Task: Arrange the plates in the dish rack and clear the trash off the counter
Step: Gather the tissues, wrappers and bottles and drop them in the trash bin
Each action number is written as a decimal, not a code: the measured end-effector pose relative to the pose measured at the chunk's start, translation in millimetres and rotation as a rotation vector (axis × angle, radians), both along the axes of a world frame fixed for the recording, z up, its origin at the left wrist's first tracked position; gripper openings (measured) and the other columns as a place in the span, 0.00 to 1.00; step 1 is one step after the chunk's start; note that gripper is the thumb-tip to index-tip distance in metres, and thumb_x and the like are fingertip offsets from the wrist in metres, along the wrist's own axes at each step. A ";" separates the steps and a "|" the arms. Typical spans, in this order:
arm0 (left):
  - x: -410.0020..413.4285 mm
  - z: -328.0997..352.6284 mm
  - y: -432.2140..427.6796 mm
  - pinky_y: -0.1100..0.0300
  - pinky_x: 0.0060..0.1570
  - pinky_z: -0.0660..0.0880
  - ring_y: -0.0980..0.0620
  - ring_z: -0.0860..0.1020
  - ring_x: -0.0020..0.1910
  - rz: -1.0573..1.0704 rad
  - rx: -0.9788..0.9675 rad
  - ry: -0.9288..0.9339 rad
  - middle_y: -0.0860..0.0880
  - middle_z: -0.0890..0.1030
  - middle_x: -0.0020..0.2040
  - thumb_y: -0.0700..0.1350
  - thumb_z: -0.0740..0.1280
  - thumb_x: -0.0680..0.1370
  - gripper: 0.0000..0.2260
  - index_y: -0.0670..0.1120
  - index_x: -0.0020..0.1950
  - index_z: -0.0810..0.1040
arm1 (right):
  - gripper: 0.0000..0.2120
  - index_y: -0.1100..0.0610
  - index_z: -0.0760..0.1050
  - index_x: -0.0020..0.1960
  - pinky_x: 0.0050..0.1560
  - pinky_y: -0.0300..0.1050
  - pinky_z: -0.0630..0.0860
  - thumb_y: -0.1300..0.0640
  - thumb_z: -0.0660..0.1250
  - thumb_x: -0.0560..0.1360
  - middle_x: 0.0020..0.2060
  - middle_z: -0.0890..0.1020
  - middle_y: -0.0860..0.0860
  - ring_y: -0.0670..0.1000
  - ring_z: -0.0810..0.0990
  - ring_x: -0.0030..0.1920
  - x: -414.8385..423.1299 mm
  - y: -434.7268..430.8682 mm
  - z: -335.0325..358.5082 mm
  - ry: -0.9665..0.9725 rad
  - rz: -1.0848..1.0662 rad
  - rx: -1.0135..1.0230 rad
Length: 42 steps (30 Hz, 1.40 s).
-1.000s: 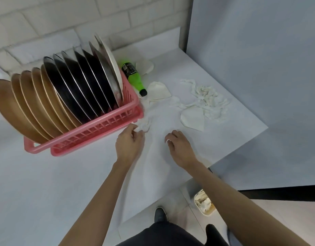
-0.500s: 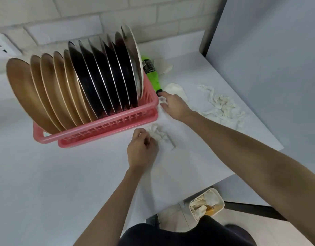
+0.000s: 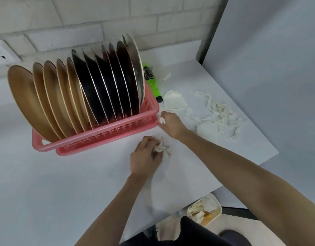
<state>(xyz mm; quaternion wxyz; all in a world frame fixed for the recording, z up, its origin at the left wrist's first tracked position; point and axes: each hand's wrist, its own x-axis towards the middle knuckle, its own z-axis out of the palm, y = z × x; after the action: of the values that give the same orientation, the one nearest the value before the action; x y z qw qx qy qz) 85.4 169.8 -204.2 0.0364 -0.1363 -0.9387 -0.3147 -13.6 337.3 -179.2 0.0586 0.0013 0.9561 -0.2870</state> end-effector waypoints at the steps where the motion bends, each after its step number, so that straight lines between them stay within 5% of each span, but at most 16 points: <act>1: 0.8 -0.1 -0.1 0.60 0.36 0.75 0.55 0.78 0.49 0.007 0.022 0.004 0.59 0.74 0.56 0.50 0.69 0.73 0.10 0.53 0.54 0.79 | 0.09 0.61 0.71 0.54 0.42 0.48 0.71 0.58 0.67 0.78 0.43 0.79 0.59 0.60 0.78 0.45 3.6 3.4 -0.8 -0.004 -0.004 -0.026; 6: -0.6 2.3 0.7 0.58 0.41 0.71 0.53 0.77 0.48 0.032 0.098 -0.060 0.56 0.76 0.55 0.47 0.63 0.77 0.11 0.52 0.59 0.73 | 0.26 0.54 0.60 0.75 0.53 0.56 0.77 0.56 0.63 0.79 0.51 0.81 0.62 0.63 0.80 0.52 -9.0 3.8 1.5 -0.012 -0.034 0.047; 9: -2.4 1.9 -2.0 0.59 0.41 0.71 0.51 0.78 0.47 0.000 0.058 -0.039 0.55 0.76 0.52 0.50 0.54 0.77 0.16 0.50 0.57 0.78 | 0.19 0.54 0.68 0.71 0.53 0.55 0.77 0.54 0.62 0.80 0.55 0.81 0.60 0.63 0.80 0.55 -14.8 -0.8 1.2 -0.014 -0.037 0.134; 15: -2.7 3.9 -2.0 0.60 0.38 0.67 0.54 0.75 0.40 0.041 0.162 -0.085 0.57 0.72 0.45 0.49 0.56 0.77 0.12 0.47 0.47 0.78 | 0.10 0.57 0.75 0.54 0.42 0.48 0.72 0.51 0.60 0.80 0.46 0.82 0.57 0.60 0.79 0.45 14.7 -0.1 -5.3 0.101 -0.071 0.172; 19: -3.0 8.4 -0.1 0.61 0.34 0.67 0.57 0.72 0.38 0.065 0.097 -0.118 0.57 0.70 0.43 0.62 0.61 0.77 0.15 0.51 0.41 0.72 | 0.17 0.56 0.64 0.30 0.36 0.47 0.64 0.54 0.63 0.76 0.28 0.71 0.52 0.54 0.70 0.33 36.7 -1.1 -2.9 0.036 -0.239 -0.071; 21: -5.7 5.2 -0.1 0.60 0.35 0.69 0.56 0.72 0.42 0.073 0.054 -0.109 0.57 0.71 0.46 0.58 0.67 0.76 0.13 0.50 0.43 0.72 | 0.21 0.56 0.62 0.27 0.35 0.49 0.65 0.55 0.67 0.74 0.24 0.68 0.51 0.52 0.69 0.30 54.0 1.6 -5.0 0.062 -0.308 -0.197; 25: -6.4 1.3 -2.6 0.60 0.39 0.67 0.52 0.75 0.43 0.049 0.124 -0.043 0.56 0.75 0.49 0.44 0.68 0.78 0.07 0.48 0.44 0.71 | 0.09 0.64 0.74 0.33 0.36 0.44 0.73 0.69 0.67 0.72 0.31 0.79 0.54 0.50 0.80 0.35 95.7 15.5 -6.5 0.132 -0.492 -0.602; 29: 1.3 10.2 -1.3 0.54 0.40 0.76 0.50 0.80 0.41 0.123 0.420 -0.184 0.53 0.82 0.44 0.39 0.64 0.81 0.06 0.45 0.45 0.69 | 0.05 0.68 0.73 0.47 0.33 0.49 0.79 0.73 0.60 0.74 0.41 0.83 0.62 0.58 0.85 0.42 142.4 17.1 -7.6 0.137 -0.564 -0.964; 32: 26.0 20.7 18.8 0.55 0.36 0.78 0.49 0.79 0.34 0.035 0.565 -0.355 0.51 0.83 0.40 0.33 0.62 0.80 0.08 0.45 0.49 0.66 | 0.16 0.61 0.70 0.57 0.29 0.43 0.74 0.74 0.56 0.75 0.37 0.78 0.60 0.57 0.78 0.34 172.5 14.1 -7.4 0.128 -0.569 -0.967; 34: 49.0 24.4 35.9 0.55 0.33 0.77 0.48 0.77 0.32 -0.030 0.582 -0.415 0.50 0.81 0.37 0.30 0.62 0.77 0.12 0.47 0.49 0.67 | 0.18 0.61 0.73 0.59 0.34 0.39 0.74 0.75 0.54 0.76 0.35 0.77 0.54 0.50 0.78 0.34 186.5 14.6 -10.2 0.139 -0.589 -0.825; 37: 73.6 25.1 59.2 0.61 0.36 0.74 0.53 0.77 0.35 -0.027 0.595 -0.436 0.50 0.80 0.39 0.30 0.63 0.75 0.13 0.48 0.49 0.71 | 0.14 0.60 0.80 0.50 0.39 0.35 0.73 0.71 0.57 0.78 0.37 0.80 0.51 0.44 0.79 0.36 207.7 19.0 -6.9 0.120 -0.569 -0.705; 42: 112.8 33.8 87.6 0.70 0.40 0.72 0.58 0.79 0.42 -0.119 0.580 -0.480 0.54 0.81 0.43 0.38 0.64 0.80 0.06 0.48 0.48 0.76 | 0.17 0.63 0.78 0.37 0.28 0.35 0.70 0.54 0.66 0.80 0.26 0.78 0.53 0.46 0.75 0.24 264.6 36.3 13.5 -0.027 -0.676 -0.772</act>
<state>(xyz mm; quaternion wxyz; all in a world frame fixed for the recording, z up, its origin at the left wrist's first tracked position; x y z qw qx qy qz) 198.2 257.3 -170.5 -0.1659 -0.0971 -0.7827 -0.5920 251.0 373.6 -165.6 -0.0289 0.2922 0.7258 -0.6221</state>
